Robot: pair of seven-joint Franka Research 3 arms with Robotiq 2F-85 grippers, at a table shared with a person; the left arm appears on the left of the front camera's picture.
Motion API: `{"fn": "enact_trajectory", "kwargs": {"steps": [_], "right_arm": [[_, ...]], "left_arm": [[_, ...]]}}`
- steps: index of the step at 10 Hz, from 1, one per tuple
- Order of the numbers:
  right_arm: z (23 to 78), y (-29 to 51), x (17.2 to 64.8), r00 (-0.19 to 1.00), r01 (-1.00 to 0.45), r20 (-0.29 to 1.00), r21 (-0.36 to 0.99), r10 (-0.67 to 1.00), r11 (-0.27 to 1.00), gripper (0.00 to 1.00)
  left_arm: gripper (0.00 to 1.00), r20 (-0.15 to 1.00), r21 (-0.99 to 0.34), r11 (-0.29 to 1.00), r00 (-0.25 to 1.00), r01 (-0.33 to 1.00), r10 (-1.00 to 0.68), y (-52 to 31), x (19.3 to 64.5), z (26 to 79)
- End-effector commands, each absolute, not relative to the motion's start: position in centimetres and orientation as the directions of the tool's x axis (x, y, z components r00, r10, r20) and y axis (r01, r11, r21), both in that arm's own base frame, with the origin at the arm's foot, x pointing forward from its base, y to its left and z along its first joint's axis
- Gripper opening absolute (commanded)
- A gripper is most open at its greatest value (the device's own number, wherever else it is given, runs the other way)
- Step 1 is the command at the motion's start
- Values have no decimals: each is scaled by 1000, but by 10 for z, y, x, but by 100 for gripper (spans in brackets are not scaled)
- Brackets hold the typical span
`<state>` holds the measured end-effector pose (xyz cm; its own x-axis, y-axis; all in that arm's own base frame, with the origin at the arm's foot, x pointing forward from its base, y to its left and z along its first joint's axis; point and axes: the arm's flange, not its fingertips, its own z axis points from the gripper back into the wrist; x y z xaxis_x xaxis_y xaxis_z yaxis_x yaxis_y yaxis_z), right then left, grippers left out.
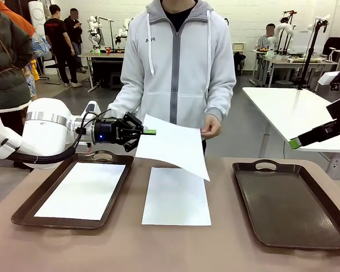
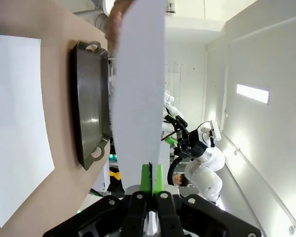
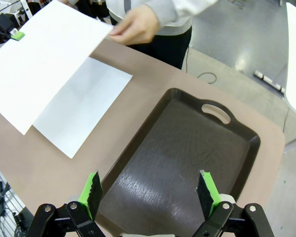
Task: Sort the A4 documents.
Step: Receive the A4 Paper, then place the A4 Paper in the designated Handle tray.
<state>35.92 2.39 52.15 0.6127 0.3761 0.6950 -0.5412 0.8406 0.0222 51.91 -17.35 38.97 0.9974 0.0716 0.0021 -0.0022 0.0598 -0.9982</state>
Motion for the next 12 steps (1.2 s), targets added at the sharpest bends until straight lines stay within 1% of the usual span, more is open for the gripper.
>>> {"fn": "enact_trajectory", "kwargs": {"steps": [1,12], "right_arm": [[520,24,360,613,-544,695,27,376,838,100],[520,24,360,613,-544,695,27,376,838,100]], "left_arm": [[0,-1,-998,57,997,-6,74,-174,519,389],[0,-1,-998,57,997,-6,74,-174,519,389]]}}
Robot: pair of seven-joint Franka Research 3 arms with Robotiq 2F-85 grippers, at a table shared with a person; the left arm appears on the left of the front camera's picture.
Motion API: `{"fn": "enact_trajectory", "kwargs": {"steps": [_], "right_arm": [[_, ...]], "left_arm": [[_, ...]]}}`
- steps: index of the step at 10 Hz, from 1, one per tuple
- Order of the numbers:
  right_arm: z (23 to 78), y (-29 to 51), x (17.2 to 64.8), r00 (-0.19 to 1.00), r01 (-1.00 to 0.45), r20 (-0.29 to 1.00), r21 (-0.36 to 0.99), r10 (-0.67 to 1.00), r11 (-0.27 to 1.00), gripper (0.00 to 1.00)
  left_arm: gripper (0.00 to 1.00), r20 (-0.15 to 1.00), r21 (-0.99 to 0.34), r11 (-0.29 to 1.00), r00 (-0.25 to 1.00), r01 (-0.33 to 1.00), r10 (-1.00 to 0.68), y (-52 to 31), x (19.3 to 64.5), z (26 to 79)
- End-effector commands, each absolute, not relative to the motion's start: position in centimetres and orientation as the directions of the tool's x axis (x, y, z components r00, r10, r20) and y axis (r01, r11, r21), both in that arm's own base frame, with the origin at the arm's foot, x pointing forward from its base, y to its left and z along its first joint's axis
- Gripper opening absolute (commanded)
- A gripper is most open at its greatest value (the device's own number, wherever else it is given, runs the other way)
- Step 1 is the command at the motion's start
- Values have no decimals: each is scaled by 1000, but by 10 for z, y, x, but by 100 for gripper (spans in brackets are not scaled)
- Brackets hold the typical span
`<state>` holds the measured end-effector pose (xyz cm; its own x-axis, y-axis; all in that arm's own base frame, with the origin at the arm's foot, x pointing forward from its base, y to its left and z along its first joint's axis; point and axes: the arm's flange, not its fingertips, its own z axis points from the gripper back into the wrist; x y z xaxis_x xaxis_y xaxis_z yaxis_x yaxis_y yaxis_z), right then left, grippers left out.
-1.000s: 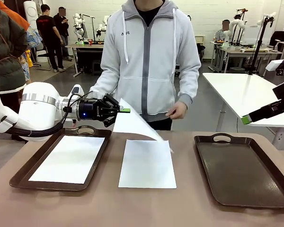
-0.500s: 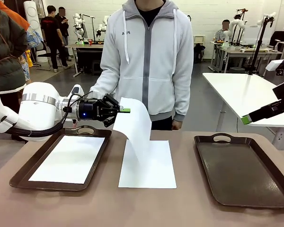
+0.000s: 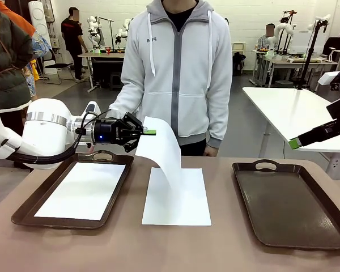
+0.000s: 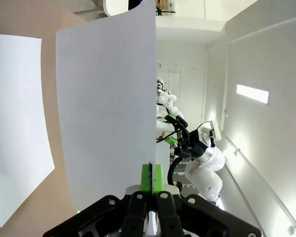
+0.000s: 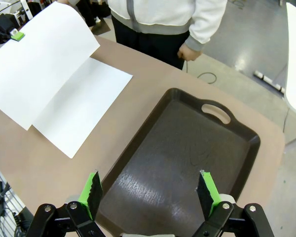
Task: Sort the A4 documents.
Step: Place the A4 Paper in the designated Handle tray.
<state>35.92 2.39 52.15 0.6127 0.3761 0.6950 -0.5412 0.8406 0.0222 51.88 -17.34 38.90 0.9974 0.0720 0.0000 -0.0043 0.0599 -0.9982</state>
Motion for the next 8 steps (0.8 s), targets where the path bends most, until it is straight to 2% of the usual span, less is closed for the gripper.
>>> {"fn": "enact_trajectory", "kwargs": {"steps": [1,6,8], "right_arm": [[520,24,360,613,-544,695,27,376,838,100],[520,24,360,613,-544,695,27,376,838,100],[520,24,360,613,-544,695,27,376,838,100]], "left_arm": [[0,-1,-998,57,997,-6,74,-174,519,389],[1,0,-998,60,997,-4,72,-173,519,389],[1,71,-985,151,996,78,-51,-157,517,406]]}}
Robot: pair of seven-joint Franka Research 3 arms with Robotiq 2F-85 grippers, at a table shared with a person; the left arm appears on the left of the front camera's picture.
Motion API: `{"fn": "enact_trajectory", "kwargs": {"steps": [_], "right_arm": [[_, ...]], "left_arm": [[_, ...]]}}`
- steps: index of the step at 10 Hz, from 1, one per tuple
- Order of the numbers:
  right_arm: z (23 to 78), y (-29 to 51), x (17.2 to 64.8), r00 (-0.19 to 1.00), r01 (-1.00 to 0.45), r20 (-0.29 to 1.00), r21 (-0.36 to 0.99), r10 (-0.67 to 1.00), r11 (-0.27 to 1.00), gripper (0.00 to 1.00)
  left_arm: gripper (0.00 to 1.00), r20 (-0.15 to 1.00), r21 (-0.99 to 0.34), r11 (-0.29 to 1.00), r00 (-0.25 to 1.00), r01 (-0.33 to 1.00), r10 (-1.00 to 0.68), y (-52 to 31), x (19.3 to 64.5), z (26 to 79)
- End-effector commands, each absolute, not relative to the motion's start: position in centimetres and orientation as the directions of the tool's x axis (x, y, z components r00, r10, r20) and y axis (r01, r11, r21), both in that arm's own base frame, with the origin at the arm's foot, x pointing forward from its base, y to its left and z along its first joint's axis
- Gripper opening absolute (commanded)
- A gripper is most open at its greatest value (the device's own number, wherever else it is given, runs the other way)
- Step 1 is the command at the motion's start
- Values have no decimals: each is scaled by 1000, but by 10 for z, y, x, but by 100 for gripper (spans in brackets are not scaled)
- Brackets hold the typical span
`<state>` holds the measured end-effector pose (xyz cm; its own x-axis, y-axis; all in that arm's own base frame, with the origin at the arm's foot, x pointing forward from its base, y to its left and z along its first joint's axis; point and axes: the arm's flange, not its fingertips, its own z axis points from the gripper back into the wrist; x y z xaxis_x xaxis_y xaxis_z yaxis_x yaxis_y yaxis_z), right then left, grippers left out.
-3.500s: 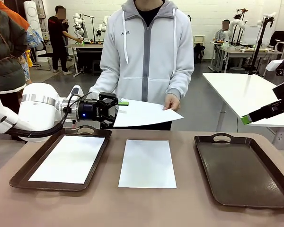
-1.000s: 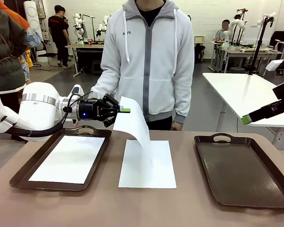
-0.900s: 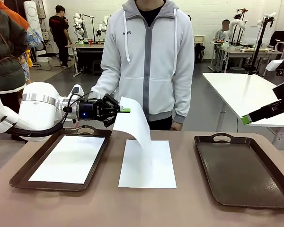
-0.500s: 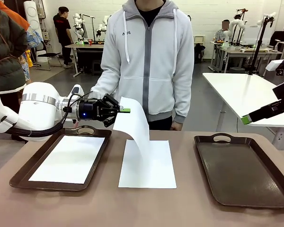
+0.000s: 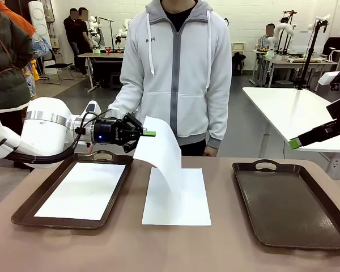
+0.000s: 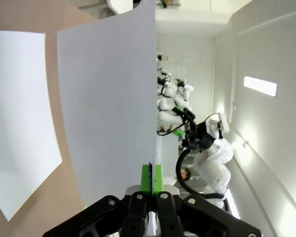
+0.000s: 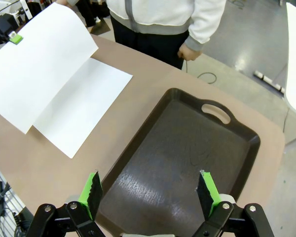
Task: Sort the A4 documents.
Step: Place the A4 Paper in the designated Handle tray.
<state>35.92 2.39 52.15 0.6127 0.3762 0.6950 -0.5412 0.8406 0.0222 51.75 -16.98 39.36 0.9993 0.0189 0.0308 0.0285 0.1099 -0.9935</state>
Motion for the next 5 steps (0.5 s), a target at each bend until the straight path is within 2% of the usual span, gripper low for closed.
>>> {"fn": "enact_trajectory", "kwargs": {"steps": [1,5], "right_arm": [[520,24,360,613,-544,695,27,376,838,100],[520,24,360,613,-544,695,27,376,838,100]], "left_arm": [[1,95,-973,201,992,110,-83,-139,511,415],[1,99,-907,406,993,115,-61,-56,508,423]]}}
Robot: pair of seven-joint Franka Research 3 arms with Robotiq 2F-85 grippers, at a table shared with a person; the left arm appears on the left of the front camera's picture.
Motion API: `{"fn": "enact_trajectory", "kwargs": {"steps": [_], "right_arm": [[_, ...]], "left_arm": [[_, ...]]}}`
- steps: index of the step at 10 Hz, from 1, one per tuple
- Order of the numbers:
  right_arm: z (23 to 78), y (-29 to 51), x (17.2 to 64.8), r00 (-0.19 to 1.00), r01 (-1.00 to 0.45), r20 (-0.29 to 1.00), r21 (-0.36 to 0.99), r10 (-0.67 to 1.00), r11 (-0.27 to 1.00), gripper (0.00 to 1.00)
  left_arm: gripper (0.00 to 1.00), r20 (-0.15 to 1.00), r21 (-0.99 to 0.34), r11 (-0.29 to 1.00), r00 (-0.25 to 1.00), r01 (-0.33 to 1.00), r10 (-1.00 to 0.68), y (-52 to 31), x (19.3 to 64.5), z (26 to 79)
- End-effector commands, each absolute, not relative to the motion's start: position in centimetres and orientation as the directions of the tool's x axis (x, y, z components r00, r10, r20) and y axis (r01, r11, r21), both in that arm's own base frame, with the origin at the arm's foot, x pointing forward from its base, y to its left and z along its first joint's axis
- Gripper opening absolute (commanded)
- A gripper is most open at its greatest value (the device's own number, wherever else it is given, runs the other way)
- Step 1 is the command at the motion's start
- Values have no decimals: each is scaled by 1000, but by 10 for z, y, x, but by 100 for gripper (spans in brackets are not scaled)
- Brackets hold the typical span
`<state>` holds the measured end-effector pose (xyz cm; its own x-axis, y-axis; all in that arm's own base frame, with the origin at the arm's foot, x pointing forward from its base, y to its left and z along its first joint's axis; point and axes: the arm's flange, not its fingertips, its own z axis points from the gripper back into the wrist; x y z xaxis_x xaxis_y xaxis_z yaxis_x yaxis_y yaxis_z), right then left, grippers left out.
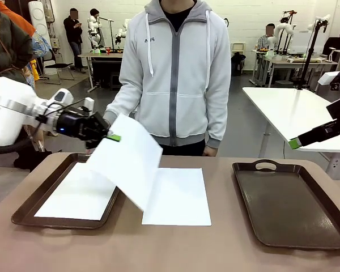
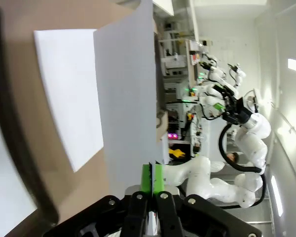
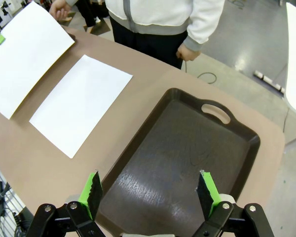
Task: Sort the A4 documents.
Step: Place the A4 Paper in the designated Handle tray.
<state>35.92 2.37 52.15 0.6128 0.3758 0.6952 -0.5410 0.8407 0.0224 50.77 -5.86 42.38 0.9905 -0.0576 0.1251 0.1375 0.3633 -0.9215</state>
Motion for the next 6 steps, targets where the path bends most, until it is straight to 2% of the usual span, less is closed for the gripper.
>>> {"fn": "enact_trajectory", "kwargs": {"steps": [1,4,6], "right_arm": [[520,24,360,613,-544,695,27,376,838,100],[520,24,360,613,-544,695,27,376,838,100],[520,24,360,613,-544,695,27,376,838,100]], "left_arm": [[1,78,-893,437,994,105,-80,-43,512,420],[1,30,-879,473,997,63,-78,-3,534,398],[1,30,-826,561,998,52,-50,19,551,385]]}}
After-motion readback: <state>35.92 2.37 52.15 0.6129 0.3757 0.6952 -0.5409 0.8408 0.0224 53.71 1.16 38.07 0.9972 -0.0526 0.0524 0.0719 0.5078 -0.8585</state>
